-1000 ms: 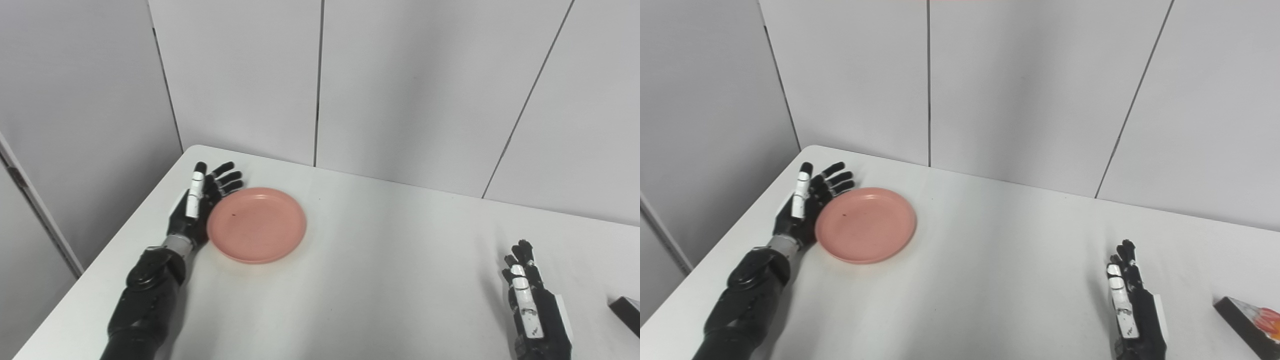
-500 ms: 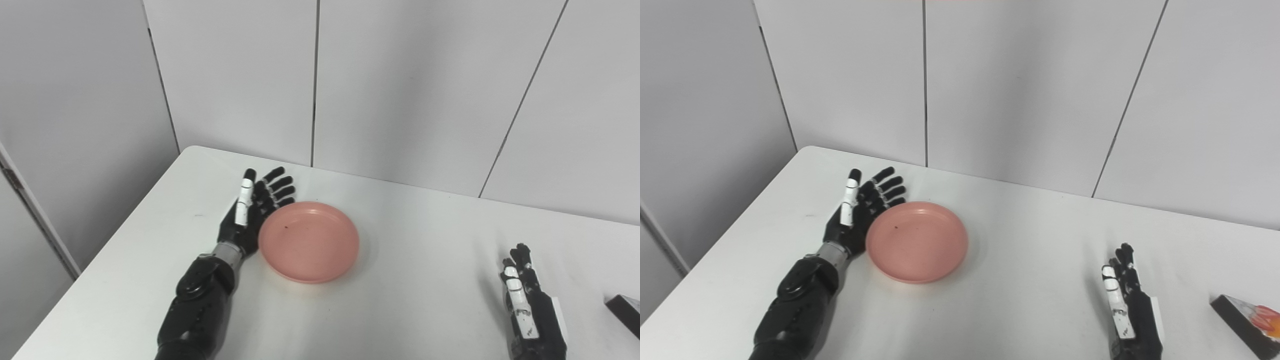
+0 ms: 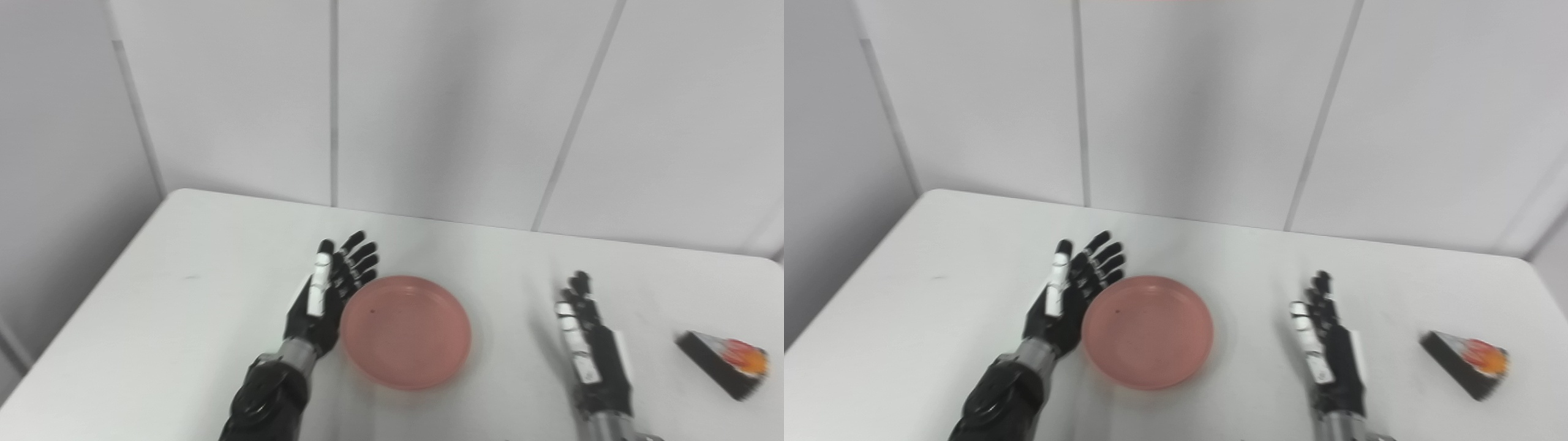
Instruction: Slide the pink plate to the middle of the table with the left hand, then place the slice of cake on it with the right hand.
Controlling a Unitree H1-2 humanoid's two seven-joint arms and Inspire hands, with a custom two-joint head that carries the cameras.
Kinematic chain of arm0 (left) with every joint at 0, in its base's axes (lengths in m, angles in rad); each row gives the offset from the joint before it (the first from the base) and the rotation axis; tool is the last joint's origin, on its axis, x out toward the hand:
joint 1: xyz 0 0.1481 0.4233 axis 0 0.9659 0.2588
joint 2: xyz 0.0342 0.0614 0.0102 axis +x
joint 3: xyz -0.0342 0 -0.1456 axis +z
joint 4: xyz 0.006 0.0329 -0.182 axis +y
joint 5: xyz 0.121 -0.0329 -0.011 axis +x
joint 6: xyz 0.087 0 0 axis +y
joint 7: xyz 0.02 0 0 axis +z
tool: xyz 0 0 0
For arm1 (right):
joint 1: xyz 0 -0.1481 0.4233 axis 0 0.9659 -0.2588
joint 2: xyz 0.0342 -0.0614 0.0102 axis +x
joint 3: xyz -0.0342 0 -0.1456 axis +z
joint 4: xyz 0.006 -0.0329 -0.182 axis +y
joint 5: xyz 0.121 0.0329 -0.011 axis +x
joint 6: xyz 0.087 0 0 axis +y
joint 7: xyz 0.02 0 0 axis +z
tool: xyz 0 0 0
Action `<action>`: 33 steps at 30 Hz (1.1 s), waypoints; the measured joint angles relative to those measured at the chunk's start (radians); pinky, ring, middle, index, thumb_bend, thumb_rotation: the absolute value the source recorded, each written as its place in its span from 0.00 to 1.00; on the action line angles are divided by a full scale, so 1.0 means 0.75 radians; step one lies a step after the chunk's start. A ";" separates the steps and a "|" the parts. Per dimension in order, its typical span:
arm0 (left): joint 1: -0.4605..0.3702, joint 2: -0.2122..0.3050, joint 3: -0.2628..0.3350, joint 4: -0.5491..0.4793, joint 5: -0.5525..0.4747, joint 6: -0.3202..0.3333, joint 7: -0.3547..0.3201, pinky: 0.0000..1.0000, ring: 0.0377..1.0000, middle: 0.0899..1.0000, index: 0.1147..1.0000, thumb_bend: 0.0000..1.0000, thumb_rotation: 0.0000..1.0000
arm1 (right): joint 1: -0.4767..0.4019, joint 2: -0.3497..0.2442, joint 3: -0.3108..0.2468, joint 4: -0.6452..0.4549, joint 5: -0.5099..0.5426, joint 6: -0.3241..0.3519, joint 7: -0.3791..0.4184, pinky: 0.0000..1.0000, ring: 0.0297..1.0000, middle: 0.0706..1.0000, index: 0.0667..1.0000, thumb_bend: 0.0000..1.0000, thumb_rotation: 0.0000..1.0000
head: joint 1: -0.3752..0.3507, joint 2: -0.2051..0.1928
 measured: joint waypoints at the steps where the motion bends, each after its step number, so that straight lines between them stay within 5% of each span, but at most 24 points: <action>1: 0.017 -0.009 -0.012 -0.021 0.005 0.003 0.006 0.96 0.94 0.93 0.91 0.73 1.00 | 0.001 0.005 0.002 -0.001 -0.014 -0.002 -0.007 1.00 0.98 0.98 1.00 0.61 0.74 | -0.043 0.010; 12: 0.090 -0.080 -0.064 -0.084 0.099 -0.100 0.058 1.00 1.00 1.00 1.00 0.71 1.00 | 0.004 0.063 0.049 -0.011 -0.069 -0.002 -0.036 1.00 1.00 0.99 1.00 0.66 0.75 | -0.302 0.078; 22: 0.116 -0.059 -0.137 -0.095 0.168 -0.117 0.050 1.00 1.00 1.00 1.00 0.67 1.00 | -0.016 0.056 0.028 -0.029 -0.140 0.034 -0.103 0.93 0.94 0.92 0.93 0.59 0.67 | -0.386 0.086; 28: 0.115 -0.035 -0.160 -0.088 0.177 -0.140 0.048 1.00 1.00 1.00 1.00 0.66 1.00 | -0.097 -0.149 0.016 -0.208 -0.414 0.246 -0.122 0.82 0.86 0.85 0.86 0.60 0.56 | -0.448 0.084; 31: 0.113 -0.027 -0.165 -0.086 0.176 -0.140 0.047 1.00 1.00 1.00 1.00 0.66 1.00 | -0.135 -0.261 0.009 -0.350 -0.513 0.481 -0.081 0.73 0.80 0.82 0.83 0.63 0.31 | -0.485 0.078; 33: 0.113 -0.023 -0.166 -0.084 0.175 -0.140 0.045 1.00 1.00 1.00 1.00 0.67 1.00 | -0.148 -0.339 0.018 -0.446 -0.570 0.642 -0.011 0.68 0.78 0.80 0.82 0.65 0.24 | -0.536 0.076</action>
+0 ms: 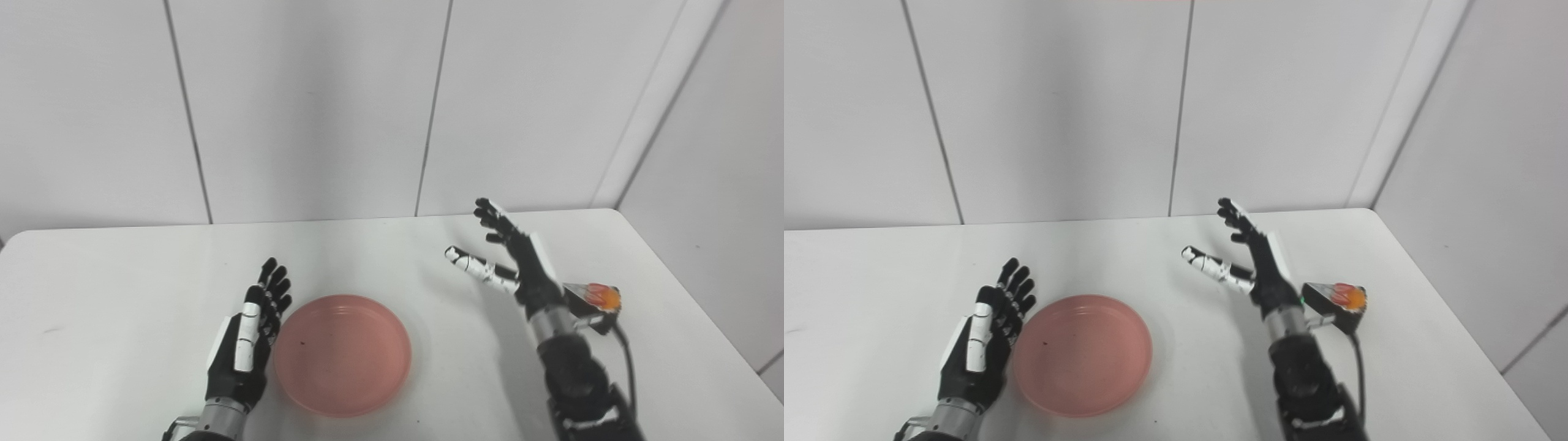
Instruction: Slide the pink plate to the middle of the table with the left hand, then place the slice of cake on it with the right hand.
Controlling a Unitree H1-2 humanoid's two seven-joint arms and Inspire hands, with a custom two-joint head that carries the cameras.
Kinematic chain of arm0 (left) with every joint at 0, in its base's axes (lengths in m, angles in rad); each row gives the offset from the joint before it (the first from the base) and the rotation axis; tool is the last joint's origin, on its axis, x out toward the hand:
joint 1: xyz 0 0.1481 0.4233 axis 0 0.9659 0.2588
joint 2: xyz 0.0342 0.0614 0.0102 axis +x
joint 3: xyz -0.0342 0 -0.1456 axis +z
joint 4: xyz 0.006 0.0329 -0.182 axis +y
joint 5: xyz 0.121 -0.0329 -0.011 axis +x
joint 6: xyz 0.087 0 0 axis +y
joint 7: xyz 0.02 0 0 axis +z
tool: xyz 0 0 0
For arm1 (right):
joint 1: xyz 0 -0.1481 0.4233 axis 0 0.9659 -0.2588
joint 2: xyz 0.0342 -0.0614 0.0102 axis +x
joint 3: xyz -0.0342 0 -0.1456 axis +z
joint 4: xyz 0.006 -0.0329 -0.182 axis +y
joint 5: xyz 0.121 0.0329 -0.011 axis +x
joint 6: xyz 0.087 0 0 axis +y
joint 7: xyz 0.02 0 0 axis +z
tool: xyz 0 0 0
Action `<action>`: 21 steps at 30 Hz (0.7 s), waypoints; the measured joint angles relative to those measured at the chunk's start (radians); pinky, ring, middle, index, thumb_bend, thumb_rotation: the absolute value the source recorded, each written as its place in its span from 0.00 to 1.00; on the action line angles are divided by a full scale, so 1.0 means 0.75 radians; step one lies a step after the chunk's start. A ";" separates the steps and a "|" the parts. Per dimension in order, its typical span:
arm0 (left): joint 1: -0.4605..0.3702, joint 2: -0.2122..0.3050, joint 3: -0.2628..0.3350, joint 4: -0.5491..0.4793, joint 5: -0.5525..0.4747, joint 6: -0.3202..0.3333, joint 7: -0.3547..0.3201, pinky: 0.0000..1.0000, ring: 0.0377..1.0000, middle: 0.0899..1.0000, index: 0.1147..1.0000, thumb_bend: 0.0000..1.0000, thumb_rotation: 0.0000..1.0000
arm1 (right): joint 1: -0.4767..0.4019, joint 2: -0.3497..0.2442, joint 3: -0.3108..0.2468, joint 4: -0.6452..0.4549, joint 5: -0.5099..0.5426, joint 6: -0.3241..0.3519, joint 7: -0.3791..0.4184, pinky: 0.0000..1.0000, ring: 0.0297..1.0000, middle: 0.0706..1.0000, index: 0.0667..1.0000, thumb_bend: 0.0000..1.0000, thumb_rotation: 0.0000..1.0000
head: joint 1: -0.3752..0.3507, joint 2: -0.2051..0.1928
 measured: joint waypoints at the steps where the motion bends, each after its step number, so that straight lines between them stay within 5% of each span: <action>1: 0.000 0.004 0.000 0.000 0.000 0.000 -0.002 1.00 1.00 1.00 1.00 0.67 0.99 | -0.005 -0.030 0.010 -0.027 -0.034 0.064 0.022 0.69 0.78 0.81 0.82 0.67 0.24 | -0.006 0.000; 6: -0.001 0.040 0.005 0.001 -0.005 0.000 -0.025 1.00 1.00 1.00 1.00 0.67 0.99 | -0.011 -0.109 0.022 -0.082 -0.232 0.260 0.121 0.68 0.79 0.82 0.83 0.69 0.23 | -0.088 -0.006; 11: -0.021 0.051 0.021 0.033 -0.033 -0.014 -0.057 1.00 1.00 1.00 1.00 0.65 1.00 | -0.018 -0.111 -0.058 -0.087 -0.410 0.274 0.244 0.73 0.84 0.86 0.84 0.70 0.26 | -0.145 -0.010; 17: -0.036 0.093 0.047 0.072 -0.061 -0.050 -0.090 1.00 1.00 1.00 1.00 0.62 1.00 | -0.045 -0.077 -0.201 -0.092 -0.796 0.275 0.482 0.84 0.88 0.85 0.83 0.76 0.33 | -0.197 -0.008; 21: -0.043 0.094 0.050 0.087 -0.082 -0.056 -0.109 1.00 1.00 1.00 1.00 0.61 1.00 | -0.050 -0.009 -0.301 -0.096 -0.952 0.276 0.606 0.77 0.90 0.89 0.84 0.77 0.31 | -0.203 -0.004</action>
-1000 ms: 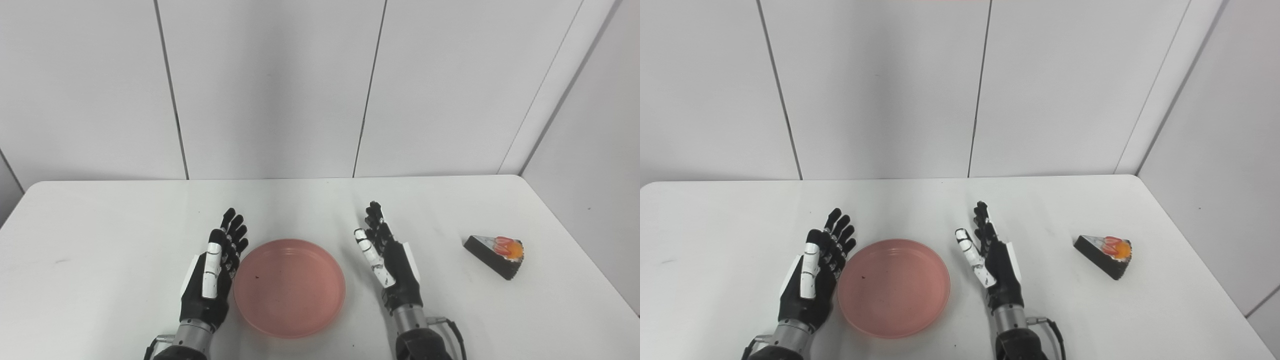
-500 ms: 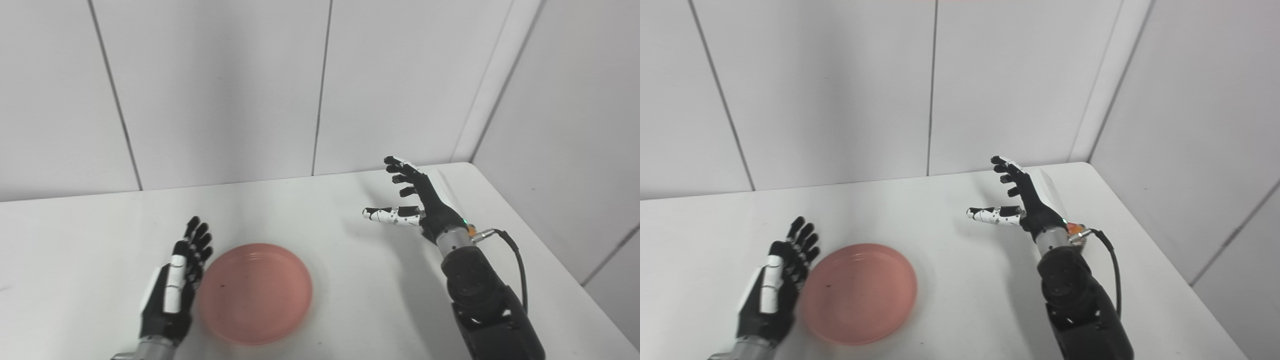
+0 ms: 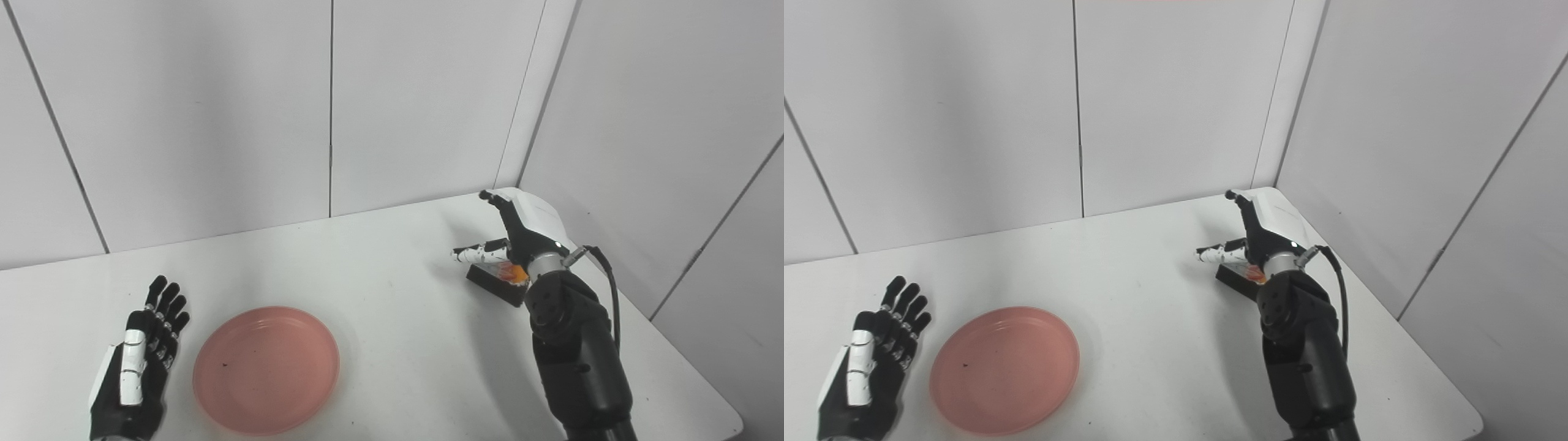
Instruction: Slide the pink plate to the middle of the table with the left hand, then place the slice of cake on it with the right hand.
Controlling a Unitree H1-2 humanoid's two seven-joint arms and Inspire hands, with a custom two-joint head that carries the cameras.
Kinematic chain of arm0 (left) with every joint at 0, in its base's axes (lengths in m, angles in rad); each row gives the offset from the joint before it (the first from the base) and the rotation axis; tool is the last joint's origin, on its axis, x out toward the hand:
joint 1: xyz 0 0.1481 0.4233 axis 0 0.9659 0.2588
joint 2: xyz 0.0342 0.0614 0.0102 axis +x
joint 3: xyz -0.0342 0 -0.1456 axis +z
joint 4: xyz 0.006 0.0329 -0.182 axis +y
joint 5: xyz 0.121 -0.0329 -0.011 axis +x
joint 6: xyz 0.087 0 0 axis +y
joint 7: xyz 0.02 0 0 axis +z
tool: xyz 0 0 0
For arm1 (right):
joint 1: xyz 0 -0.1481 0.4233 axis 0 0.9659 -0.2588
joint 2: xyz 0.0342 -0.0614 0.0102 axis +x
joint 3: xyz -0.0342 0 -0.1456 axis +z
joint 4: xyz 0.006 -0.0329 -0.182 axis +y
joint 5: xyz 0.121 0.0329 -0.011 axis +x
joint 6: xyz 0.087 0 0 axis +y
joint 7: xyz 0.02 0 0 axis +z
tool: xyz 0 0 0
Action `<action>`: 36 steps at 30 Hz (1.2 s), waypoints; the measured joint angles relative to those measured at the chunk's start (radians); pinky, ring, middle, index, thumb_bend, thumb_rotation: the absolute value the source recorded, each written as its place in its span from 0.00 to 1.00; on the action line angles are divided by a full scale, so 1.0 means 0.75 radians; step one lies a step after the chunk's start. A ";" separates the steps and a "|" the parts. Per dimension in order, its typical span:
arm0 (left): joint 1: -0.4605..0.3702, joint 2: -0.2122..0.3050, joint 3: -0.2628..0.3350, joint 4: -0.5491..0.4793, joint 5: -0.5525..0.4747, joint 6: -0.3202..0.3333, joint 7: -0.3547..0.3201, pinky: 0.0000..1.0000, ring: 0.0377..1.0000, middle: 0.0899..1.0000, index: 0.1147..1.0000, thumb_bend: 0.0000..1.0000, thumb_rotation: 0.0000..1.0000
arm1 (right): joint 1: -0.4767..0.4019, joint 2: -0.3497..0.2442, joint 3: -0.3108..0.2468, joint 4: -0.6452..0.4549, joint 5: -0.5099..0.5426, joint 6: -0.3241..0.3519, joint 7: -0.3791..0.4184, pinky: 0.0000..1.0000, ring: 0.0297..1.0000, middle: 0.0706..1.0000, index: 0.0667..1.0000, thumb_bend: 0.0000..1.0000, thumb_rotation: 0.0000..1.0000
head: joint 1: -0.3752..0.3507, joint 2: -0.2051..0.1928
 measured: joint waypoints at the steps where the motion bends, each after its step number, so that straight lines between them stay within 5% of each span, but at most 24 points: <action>1: -0.002 0.000 0.000 0.002 0.000 -0.001 0.000 1.00 1.00 1.00 1.00 0.61 1.00 | 0.000 0.010 -0.012 0.000 -0.024 0.000 0.032 0.79 0.91 0.90 0.85 0.78 0.32 | 0.000 0.000; 15: 0.000 -0.001 -0.001 -0.023 0.004 -0.001 0.000 1.00 1.00 1.00 1.00 0.61 1.00 | 0.000 -0.041 -0.056 0.086 -0.192 0.000 0.167 0.86 0.88 0.89 0.82 0.83 0.26 | 0.008 0.014; 18: 0.002 -0.001 -0.002 -0.025 0.010 -0.001 0.003 1.00 1.00 1.00 1.00 0.62 1.00 | 0.000 -0.056 -0.056 0.153 -0.171 0.000 0.167 0.73 0.84 0.86 0.82 0.82 0.18 | 0.012 0.018; 20: 0.004 -0.001 -0.005 -0.031 0.014 0.002 0.004 1.00 1.00 1.00 1.00 0.61 1.00 | 0.000 -0.074 -0.043 0.220 -0.140 0.000 0.160 0.56 0.67 0.74 0.79 0.82 0.11 | 0.014 0.020; 21: 0.006 -0.001 -0.005 -0.038 0.014 0.004 0.004 1.00 1.00 1.00 1.00 0.61 1.00 | 0.001 -0.083 -0.033 0.247 -0.120 0.000 0.151 0.38 0.47 0.56 0.80 0.70 0.05 | 0.014 0.022; 25: 0.012 0.000 -0.006 -0.048 0.016 0.012 0.004 1.00 1.00 1.00 1.00 0.62 1.00 | 0.006 -0.109 -0.019 0.336 -0.021 0.000 0.069 0.21 0.26 0.44 0.79 0.58 0.00 | 0.016 0.027; 36: 0.017 -0.004 -0.001 -0.066 0.029 0.028 0.006 1.00 1.00 1.00 1.00 0.64 0.99 | -0.030 -0.213 0.111 0.522 0.137 -0.001 -0.132 0.19 0.23 0.43 0.69 0.57 0.00 | 0.029 0.039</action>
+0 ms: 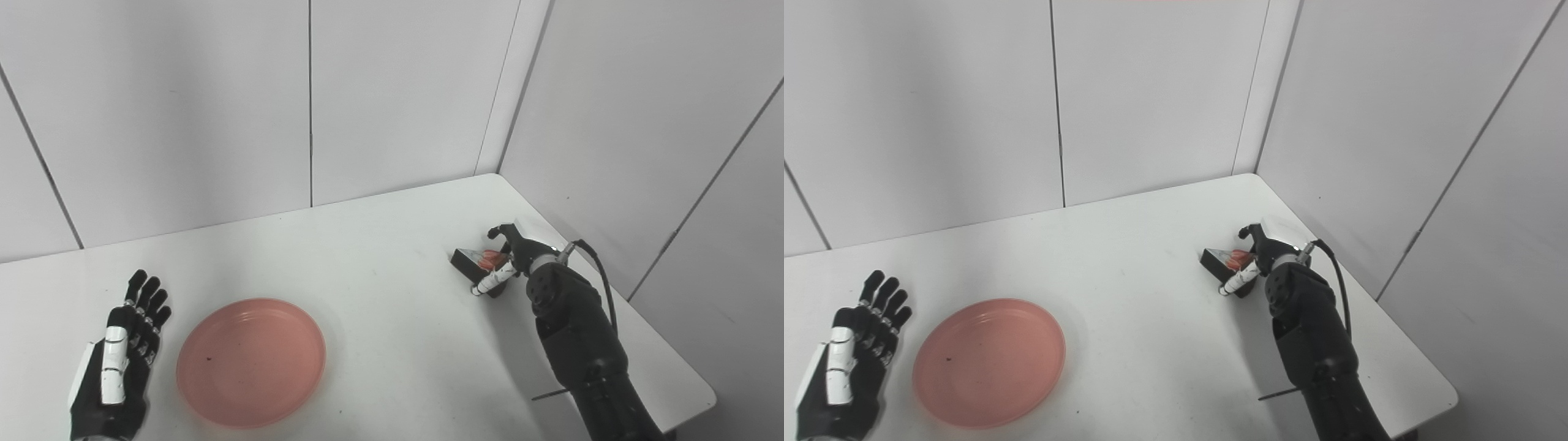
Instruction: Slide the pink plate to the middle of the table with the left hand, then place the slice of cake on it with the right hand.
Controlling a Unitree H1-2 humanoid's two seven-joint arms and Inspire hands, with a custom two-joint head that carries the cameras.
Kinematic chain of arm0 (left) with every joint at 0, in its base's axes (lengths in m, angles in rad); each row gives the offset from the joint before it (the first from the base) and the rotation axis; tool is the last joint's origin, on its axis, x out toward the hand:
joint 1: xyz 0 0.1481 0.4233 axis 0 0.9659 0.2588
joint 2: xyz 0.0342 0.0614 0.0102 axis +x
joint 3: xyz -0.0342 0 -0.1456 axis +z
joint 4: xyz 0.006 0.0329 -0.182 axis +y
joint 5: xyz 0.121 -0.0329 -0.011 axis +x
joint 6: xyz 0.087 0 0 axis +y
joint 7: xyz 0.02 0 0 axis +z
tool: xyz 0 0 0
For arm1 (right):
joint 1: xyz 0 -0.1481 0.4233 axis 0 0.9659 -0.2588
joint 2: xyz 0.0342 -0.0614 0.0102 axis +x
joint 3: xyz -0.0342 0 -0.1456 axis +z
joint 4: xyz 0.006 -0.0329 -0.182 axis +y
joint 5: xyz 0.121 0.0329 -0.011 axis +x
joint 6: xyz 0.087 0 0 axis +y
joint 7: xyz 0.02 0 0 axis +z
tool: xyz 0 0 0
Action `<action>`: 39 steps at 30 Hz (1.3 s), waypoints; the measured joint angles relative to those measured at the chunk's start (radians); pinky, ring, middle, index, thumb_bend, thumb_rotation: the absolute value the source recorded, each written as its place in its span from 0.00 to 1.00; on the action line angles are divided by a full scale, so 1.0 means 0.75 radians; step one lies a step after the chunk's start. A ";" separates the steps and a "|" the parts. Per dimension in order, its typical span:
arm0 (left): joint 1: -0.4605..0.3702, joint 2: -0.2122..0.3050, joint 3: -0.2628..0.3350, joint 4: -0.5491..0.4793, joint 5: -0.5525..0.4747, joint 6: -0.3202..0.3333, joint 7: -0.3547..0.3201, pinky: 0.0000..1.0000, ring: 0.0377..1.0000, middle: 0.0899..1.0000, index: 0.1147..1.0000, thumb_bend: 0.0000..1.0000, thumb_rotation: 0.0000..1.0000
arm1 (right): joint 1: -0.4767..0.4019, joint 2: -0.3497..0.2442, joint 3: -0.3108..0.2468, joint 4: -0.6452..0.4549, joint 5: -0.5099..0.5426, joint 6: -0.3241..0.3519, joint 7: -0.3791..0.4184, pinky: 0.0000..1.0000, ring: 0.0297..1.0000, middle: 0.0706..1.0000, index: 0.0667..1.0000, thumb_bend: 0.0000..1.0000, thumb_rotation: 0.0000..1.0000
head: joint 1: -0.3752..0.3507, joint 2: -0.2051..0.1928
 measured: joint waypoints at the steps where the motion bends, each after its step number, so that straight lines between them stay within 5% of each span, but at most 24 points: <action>1: 0.002 0.000 -0.001 -0.008 0.000 0.012 0.000 1.00 1.00 1.00 1.00 0.64 0.99 | -0.003 0.000 0.002 0.010 0.006 0.000 -0.020 0.19 0.23 0.43 0.68 0.57 0.00 | 0.004 0.002; 6: 0.007 -0.007 -0.001 -0.022 0.001 0.030 0.006 1.00 1.00 1.00 0.99 0.64 0.98 | -0.002 0.015 -0.016 0.065 0.106 0.000 -0.216 0.37 0.39 0.42 0.50 0.53 0.00 | 0.022 0.004; 14: 0.032 -0.011 -0.016 -0.067 0.006 0.062 0.029 1.00 1.00 1.00 1.00 0.65 0.97 | 0.054 0.071 -0.056 -0.102 0.200 0.002 -0.349 0.28 0.29 0.37 0.50 0.52 0.00 | 0.104 0.016; 21: 0.070 -0.047 -0.049 -0.119 0.057 0.107 0.072 1.00 1.00 1.00 1.00 0.62 0.98 | 0.050 0.142 -0.081 -0.435 0.183 0.002 -0.328 0.21 0.26 0.40 0.47 0.52 0.00 | 0.221 0.029; 26: 0.077 -0.071 -0.085 -0.122 0.109 0.118 0.102 1.00 1.00 1.00 1.00 0.59 1.00 | 0.060 0.160 -0.025 -0.560 0.234 0.001 -0.320 0.19 0.22 0.40 0.47 0.52 0.00 | 0.421 0.025; 32: 0.045 -0.115 -0.108 -0.057 0.161 0.050 0.134 1.00 1.00 1.00 1.00 0.60 1.00 | 0.083 0.161 0.046 -0.613 0.356 -0.022 -0.324 0.21 0.25 0.38 0.49 0.52 0.00 | 0.520 0.010; 39: -0.005 -0.169 -0.138 0.033 0.205 -0.002 0.152 1.00 1.00 1.00 1.00 0.59 1.00 | 0.129 0.161 0.126 -0.619 0.539 -0.195 -0.337 0.20 0.24 0.37 0.49 0.51 0.00 | 0.677 -0.018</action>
